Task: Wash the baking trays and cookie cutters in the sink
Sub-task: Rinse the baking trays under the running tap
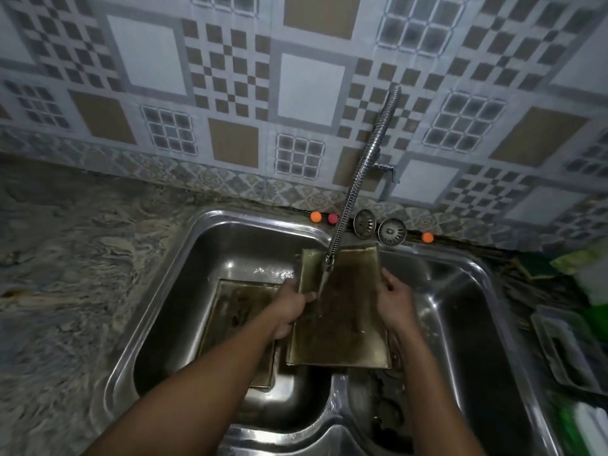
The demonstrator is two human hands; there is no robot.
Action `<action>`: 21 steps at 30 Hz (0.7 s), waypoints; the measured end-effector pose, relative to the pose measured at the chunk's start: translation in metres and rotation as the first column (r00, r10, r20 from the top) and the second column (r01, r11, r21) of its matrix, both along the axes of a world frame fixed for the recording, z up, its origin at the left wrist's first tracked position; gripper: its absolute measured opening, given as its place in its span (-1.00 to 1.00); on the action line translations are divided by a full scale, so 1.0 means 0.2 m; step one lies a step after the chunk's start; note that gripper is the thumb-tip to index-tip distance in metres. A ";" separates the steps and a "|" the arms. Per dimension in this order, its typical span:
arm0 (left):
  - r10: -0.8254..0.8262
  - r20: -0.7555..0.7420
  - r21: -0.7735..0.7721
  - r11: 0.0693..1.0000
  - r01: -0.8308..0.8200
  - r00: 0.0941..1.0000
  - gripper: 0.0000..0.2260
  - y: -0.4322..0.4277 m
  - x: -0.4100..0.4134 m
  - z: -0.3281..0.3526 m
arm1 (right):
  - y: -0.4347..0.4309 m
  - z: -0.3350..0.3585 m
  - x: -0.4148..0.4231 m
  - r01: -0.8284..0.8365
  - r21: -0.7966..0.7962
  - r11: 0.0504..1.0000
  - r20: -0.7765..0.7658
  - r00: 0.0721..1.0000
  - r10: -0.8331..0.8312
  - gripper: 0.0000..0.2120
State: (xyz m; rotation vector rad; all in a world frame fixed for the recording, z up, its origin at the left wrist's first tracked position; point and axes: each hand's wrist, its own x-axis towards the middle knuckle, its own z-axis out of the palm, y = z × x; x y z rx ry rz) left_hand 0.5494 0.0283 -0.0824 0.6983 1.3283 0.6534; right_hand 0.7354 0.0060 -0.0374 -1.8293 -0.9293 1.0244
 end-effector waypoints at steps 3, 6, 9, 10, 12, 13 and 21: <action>-0.064 -0.104 0.218 0.972 0.086 0.992 -0.25 0.00 -0.06 -0.03 | 0.02 -0.17 -0.02 -0.040 0.000 0.999 0.102 0.994 0.040 -0.70; -0.114 -0.252 0.329 0.924 0.196 0.961 -0.38 -0.01 -0.13 0.01 | 0.03 -0.21 -0.12 -0.093 0.020 0.995 0.234 0.968 0.086 -0.71; -0.049 -0.253 0.354 0.925 0.140 0.966 -0.52 -0.01 -0.17 0.03 | 0.01 -0.21 -0.21 -0.201 -0.034 0.979 0.546 0.817 0.187 -0.46; -0.036 -0.254 0.363 0.923 0.130 0.967 -0.52 -0.01 -0.18 0.03 | -0.01 -0.21 -0.24 -0.275 -0.059 0.960 0.674 0.698 0.241 -0.44; -0.036 -0.252 0.370 0.920 0.131 0.967 -0.52 -0.02 -0.18 0.03 | -0.02 -0.26 -0.28 -0.445 -0.109 0.889 0.810 0.478 0.339 -0.49; -0.030 -0.260 0.376 0.918 0.130 0.965 -0.51 -0.02 -0.19 0.03 | -0.02 -0.28 -0.29 -0.507 -0.132 0.852 0.823 0.424 0.379 -0.53; -0.013 -0.280 0.437 0.889 0.140 0.960 -0.48 -0.04 -0.17 0.03 | 0.24 -0.24 -0.43 -0.369 -0.129 0.921 0.654 0.667 0.358 -0.44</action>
